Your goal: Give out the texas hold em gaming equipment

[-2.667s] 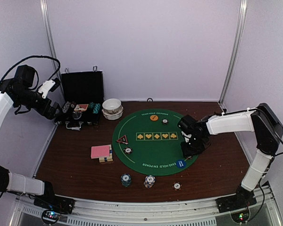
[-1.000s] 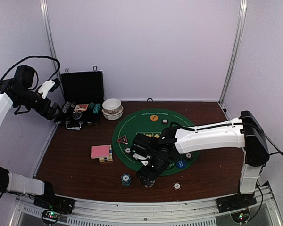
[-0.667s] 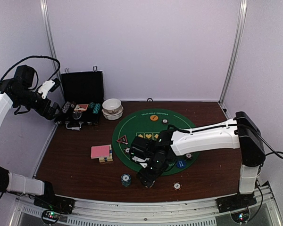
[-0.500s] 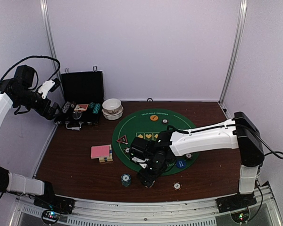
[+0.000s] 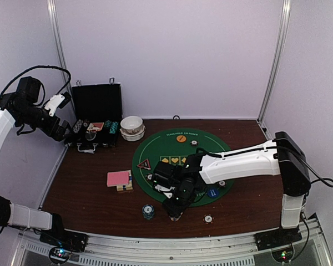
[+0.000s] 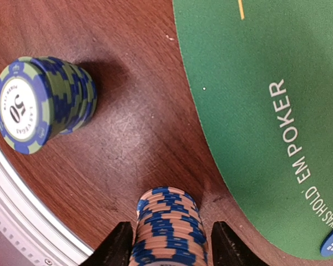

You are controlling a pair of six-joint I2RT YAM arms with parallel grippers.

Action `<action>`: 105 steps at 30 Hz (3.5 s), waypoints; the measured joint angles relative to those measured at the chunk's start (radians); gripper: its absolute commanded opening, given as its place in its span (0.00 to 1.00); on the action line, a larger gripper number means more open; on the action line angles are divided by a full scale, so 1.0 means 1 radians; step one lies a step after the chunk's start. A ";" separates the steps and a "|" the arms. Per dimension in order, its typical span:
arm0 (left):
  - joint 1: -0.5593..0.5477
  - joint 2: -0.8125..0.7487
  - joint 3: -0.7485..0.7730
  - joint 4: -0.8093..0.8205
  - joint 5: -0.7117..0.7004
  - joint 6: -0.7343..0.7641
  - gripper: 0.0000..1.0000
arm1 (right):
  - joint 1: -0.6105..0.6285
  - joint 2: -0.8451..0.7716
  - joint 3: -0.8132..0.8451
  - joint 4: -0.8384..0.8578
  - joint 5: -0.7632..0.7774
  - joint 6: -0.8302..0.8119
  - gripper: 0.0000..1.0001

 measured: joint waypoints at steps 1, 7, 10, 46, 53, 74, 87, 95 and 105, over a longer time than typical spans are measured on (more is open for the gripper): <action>0.000 0.000 0.000 0.000 0.000 0.000 0.97 | 0.000 0.000 0.000 0.000 0.000 0.000 0.45; 0.000 0.000 0.000 0.000 0.000 0.000 0.98 | 0.000 0.000 0.003 -0.007 0.000 -0.002 0.36; 0.000 0.000 0.000 0.000 0.000 0.000 0.98 | 0.000 0.000 0.016 -0.023 0.000 -0.003 0.35; 0.000 -0.001 0.000 -0.006 0.011 0.000 0.98 | -0.526 0.431 0.900 -0.220 0.160 -0.074 0.25; 0.000 -0.001 0.000 -0.011 0.021 0.000 0.98 | -0.563 0.600 1.002 -0.212 0.158 -0.074 0.26; 0.000 0.013 0.000 -0.010 0.026 0.000 0.98 | -0.583 0.673 1.017 -0.075 0.157 -0.079 0.70; 0.000 0.009 0.000 -0.012 0.022 0.000 0.97 | -0.504 0.444 0.859 -0.045 0.209 -0.115 0.73; 0.000 -0.004 0.000 -0.017 0.020 0.002 0.98 | -0.282 0.090 0.388 0.051 0.170 -0.110 0.83; 0.000 -0.012 0.000 -0.023 0.019 0.008 0.98 | -0.040 -0.071 -0.006 0.032 0.040 -0.049 0.88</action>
